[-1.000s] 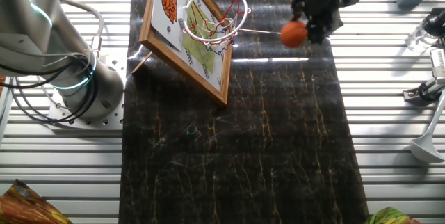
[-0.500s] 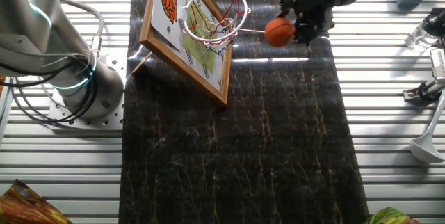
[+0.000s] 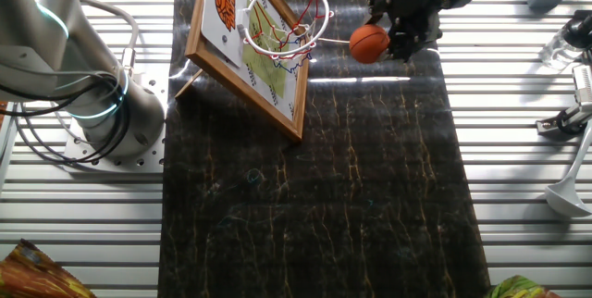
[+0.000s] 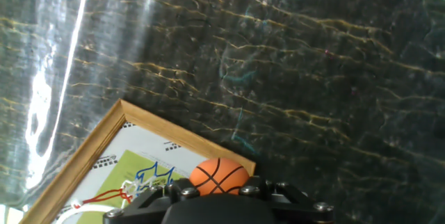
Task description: Grab a basketball, release it and shoot it into the basket
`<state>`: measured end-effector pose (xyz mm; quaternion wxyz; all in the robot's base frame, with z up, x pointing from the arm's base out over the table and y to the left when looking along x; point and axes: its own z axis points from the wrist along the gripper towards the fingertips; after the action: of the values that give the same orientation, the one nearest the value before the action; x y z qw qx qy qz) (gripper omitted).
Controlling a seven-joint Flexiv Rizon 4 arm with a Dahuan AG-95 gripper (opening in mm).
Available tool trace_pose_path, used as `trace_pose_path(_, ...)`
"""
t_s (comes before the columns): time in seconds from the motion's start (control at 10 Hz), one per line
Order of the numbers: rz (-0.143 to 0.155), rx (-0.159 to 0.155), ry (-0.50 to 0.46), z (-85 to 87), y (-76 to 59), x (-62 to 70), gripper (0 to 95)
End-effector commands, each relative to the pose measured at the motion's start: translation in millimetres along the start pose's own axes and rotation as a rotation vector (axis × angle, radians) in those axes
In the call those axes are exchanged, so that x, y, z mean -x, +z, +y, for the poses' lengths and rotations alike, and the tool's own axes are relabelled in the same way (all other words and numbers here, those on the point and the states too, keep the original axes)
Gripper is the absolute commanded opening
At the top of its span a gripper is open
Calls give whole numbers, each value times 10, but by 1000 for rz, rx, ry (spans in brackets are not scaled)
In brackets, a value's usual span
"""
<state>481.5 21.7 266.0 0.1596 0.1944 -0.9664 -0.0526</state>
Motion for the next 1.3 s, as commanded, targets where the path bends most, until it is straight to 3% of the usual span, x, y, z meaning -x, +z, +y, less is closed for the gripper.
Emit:
trace_pose_path(0.1, -9, 4, -22, 0, -3, 7, 0)
trace_pose_path(0.6, -20, 7, -76, 0, -3, 7, 0)
trace_pose_path(0.9, -19, 42, -99, 0, -3, 7, 0)
trace_pose_path(1.1, 1, 51, -90, 103, -90, -66, 0)
trace_pose_path(1.3, 18, 56, -77, 267, -188, -225, 0)
